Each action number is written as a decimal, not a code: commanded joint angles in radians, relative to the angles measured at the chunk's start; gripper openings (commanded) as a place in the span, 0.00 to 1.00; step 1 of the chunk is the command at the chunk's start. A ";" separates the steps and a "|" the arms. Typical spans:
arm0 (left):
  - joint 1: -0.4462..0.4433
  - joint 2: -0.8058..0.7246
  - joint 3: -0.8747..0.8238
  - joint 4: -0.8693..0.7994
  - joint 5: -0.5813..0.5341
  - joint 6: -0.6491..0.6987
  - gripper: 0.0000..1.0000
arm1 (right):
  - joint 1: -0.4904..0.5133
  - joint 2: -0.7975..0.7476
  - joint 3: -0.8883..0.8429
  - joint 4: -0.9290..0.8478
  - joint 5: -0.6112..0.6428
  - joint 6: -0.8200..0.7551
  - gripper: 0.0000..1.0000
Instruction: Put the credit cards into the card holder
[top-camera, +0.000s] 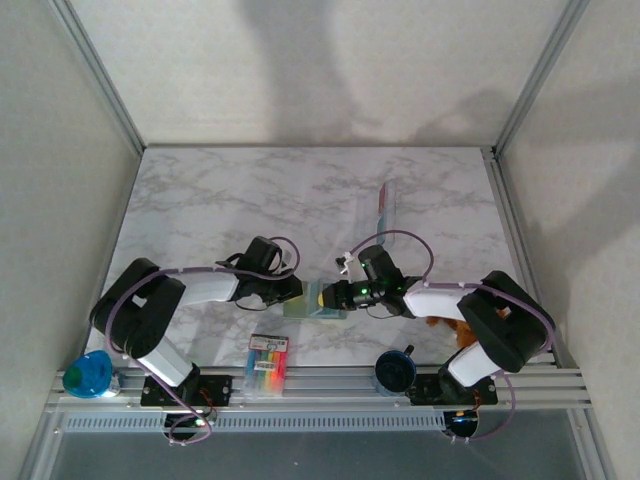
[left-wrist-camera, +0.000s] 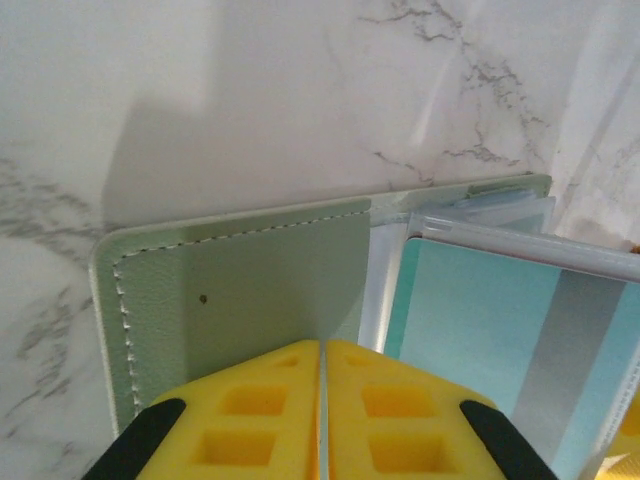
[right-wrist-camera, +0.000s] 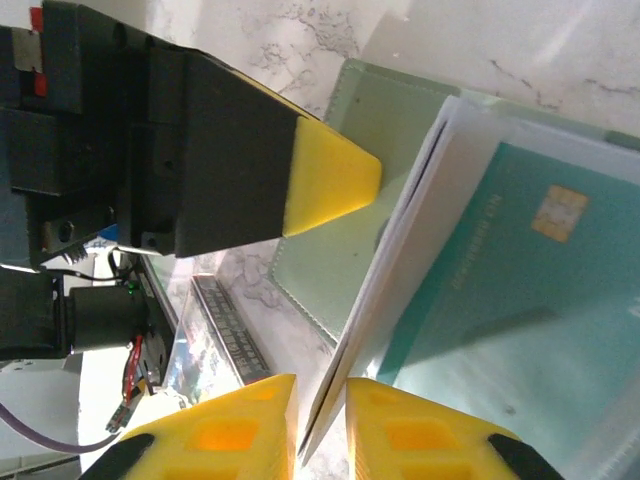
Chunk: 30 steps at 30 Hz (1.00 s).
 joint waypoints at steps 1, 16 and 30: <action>0.007 0.050 -0.018 0.002 0.000 0.025 0.10 | 0.010 0.016 0.034 0.030 -0.021 0.010 0.20; 0.011 0.065 -0.031 0.011 0.009 0.036 0.09 | 0.010 0.044 0.032 0.083 -0.024 0.033 0.24; 0.011 0.045 -0.031 0.023 0.032 0.030 0.09 | 0.032 0.028 0.039 0.014 0.036 0.014 0.31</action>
